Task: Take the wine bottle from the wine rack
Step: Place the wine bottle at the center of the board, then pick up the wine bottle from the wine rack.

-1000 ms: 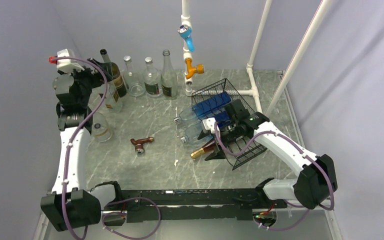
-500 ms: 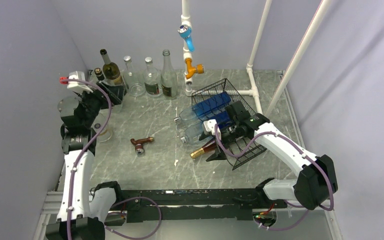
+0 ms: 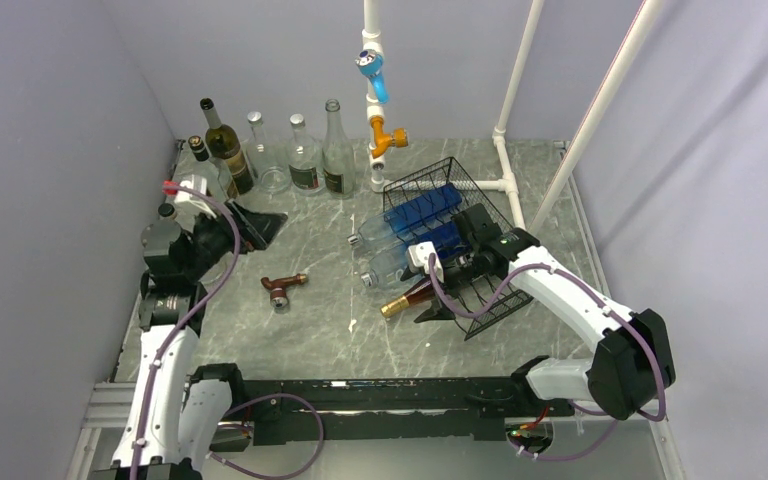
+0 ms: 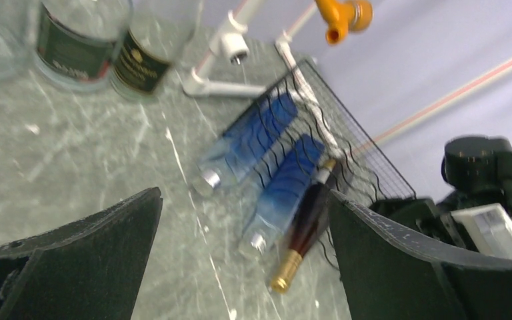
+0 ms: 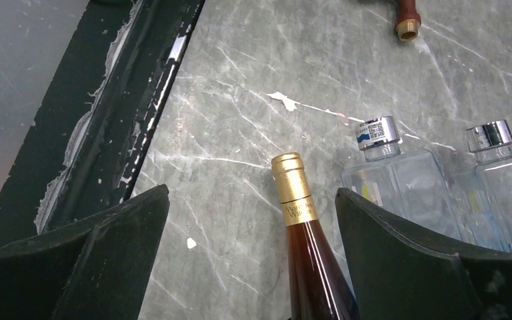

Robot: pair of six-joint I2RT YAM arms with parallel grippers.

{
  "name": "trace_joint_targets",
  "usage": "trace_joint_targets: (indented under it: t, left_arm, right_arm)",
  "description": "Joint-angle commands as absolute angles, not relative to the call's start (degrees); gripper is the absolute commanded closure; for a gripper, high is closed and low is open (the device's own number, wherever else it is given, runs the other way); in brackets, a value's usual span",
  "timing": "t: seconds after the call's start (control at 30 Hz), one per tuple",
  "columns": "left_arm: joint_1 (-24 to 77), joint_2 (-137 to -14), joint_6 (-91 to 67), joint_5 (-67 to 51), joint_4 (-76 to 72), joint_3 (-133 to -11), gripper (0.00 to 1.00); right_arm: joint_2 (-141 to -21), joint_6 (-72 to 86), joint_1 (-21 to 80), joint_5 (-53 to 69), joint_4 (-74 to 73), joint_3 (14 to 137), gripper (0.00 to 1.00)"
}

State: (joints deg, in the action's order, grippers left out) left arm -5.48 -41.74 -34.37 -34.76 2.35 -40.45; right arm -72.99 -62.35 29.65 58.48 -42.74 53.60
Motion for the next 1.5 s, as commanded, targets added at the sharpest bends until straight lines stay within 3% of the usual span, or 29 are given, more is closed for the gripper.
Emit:
trace_joint_targets:
  t: [0.0,0.6,1.1,1.47]
  left_arm:
    - [-2.2,-38.9,-36.8,-37.6,3.0,-37.4,0.01]
    - [13.6,-34.5,-43.5,-35.5,-5.4,-20.5,0.01]
    - [25.3,-33.8,-49.3,-25.2,-13.7,-9.9,0.01]
    - [30.1,-37.5,-49.5,-21.0,-18.4,-8.1,0.0]
  right_arm:
    - [-71.8,-65.5,29.3,58.9,-41.2,53.1,0.02]
    - [-72.4,-67.5,29.1,57.6,-40.9,51.9,0.01]
    - [-73.3,-68.3,29.0,55.9,-40.4,51.3,0.01]
    - [-73.9,-68.7,29.0,54.5,-39.8,50.7,0.01]
